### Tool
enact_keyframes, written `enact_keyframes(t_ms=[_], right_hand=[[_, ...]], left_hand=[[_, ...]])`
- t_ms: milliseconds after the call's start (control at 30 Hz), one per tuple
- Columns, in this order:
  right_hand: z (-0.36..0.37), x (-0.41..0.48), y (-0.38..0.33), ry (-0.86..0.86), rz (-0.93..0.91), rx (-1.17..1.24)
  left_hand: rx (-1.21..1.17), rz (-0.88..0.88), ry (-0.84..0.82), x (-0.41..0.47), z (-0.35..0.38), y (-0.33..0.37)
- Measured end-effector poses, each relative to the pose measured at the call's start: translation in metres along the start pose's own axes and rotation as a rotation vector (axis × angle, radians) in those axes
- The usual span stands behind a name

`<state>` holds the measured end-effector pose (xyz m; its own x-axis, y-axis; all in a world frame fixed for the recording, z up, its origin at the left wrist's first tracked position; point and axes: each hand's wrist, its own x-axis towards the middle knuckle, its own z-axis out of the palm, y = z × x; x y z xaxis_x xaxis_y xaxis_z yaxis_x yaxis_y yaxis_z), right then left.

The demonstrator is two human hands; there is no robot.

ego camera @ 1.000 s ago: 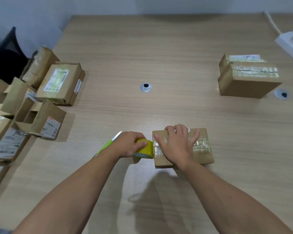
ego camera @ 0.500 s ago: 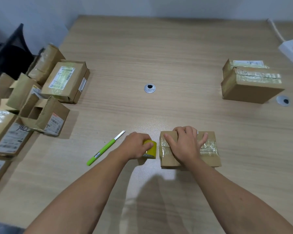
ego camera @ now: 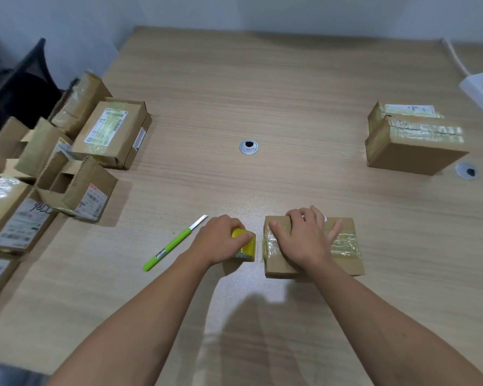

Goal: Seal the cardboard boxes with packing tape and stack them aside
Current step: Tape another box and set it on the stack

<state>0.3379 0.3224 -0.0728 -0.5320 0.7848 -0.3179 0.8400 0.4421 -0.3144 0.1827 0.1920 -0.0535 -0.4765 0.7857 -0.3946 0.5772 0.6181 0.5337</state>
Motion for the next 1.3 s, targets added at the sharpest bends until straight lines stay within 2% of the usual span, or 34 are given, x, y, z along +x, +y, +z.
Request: enact_keyframes(t_ms=[133, 300, 433, 533, 700, 800, 967, 1067, 1200, 1300], right_hand=[[0.005, 0.001, 0.0, 0.022, 0.027, -0.013], [0.007, 0.002, 0.0, 0.044, 0.037, -0.013], [0.008, 0.001, 0.001, 0.056, 0.035, -0.006], [0.007, 0.0, 0.0, 0.058, 0.034, -0.016], [0.007, 0.0, 0.0, 0.061, 0.036, -0.001], [0.008, 0.001, 0.0, 0.061, 0.035, 0.004], [0.01, 0.001, 0.001, 0.076, 0.029, 0.008], [0.011, 0.001, 0.001, 0.096, 0.021, 0.021], [0.01, 0.0, 0.001, 0.094, 0.018, 0.026], [0.008, 0.0, 0.002, 0.088, 0.015, 0.025]], left_hand=[[-0.001, -0.023, 0.004, 0.0, 0.003, 0.001], [-0.068, -0.031, 0.088, 0.002, 0.003, -0.002], [-0.218, -0.143, 0.269, 0.009, -0.006, -0.021], [-0.08, -0.277, 0.33, 0.012, -0.01, -0.054], [0.228, -0.461, 0.123, 0.007, -0.012, -0.082], [0.274, -0.459, 0.121, 0.008, -0.013, -0.091], [0.443, -0.352, 0.031, 0.01, -0.021, -0.09], [0.459, -0.216, 0.05, 0.015, -0.035, -0.08], [0.46, 0.084, 0.088, 0.024, -0.061, -0.052], [0.626, 0.346, 0.014, 0.025, -0.079, -0.019]])
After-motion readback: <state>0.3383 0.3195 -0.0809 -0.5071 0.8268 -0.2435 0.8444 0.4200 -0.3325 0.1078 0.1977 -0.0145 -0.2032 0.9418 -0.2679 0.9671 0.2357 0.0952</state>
